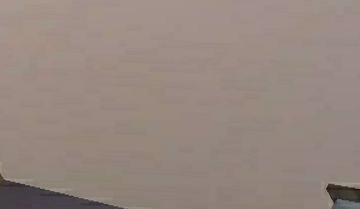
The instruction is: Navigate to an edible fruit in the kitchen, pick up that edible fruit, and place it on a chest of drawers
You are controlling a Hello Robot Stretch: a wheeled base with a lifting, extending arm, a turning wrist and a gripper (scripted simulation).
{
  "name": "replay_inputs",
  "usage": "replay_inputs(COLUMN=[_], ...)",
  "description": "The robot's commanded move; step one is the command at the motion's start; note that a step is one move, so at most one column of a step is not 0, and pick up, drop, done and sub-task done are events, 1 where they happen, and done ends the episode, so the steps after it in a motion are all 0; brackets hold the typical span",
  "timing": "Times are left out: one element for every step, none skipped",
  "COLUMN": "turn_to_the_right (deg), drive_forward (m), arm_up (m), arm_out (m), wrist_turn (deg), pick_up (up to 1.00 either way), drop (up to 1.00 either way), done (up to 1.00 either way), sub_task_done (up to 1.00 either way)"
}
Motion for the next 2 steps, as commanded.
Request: replay_inputs(turn_to_the_right=[0.0,0.0], drive_forward=[0.00,0.00], arm_up=[0.32,0.00], arm_out=[0.00,0.46], wrist_turn=[0.0,0.0], pick_up=[0.00,0.00], drop=[0.00,0.00], done=[0.00,0.00], sub_task_done=[0.00,0.00])
